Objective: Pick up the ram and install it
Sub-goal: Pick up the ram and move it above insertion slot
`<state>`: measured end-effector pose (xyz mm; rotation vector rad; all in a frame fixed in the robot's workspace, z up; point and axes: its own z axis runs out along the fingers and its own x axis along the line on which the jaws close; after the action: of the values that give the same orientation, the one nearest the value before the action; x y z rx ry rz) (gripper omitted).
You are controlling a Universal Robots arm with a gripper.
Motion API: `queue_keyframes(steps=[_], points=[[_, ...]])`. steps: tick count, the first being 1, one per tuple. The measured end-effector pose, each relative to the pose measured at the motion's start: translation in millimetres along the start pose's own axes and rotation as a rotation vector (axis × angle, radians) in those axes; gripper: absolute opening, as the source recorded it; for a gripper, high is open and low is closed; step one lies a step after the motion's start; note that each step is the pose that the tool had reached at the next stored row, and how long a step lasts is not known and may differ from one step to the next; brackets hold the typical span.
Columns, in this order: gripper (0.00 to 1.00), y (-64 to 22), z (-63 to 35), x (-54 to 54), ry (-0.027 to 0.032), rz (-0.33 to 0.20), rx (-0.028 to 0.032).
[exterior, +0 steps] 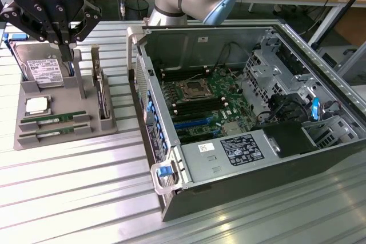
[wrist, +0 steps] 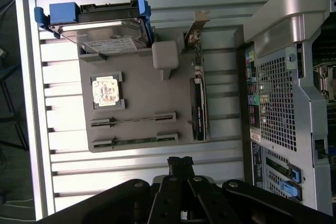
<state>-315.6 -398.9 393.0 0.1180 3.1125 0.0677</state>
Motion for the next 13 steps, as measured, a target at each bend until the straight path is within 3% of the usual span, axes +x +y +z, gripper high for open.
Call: queue_keyframes(steps=[5, 13], points=[[0.10, 0.0, 0.0, 0.0, 0.0011, -0.024, -0.0005], [0.10, 0.0, 0.0, 0.0, 0.0050, -0.112, -0.0027]])
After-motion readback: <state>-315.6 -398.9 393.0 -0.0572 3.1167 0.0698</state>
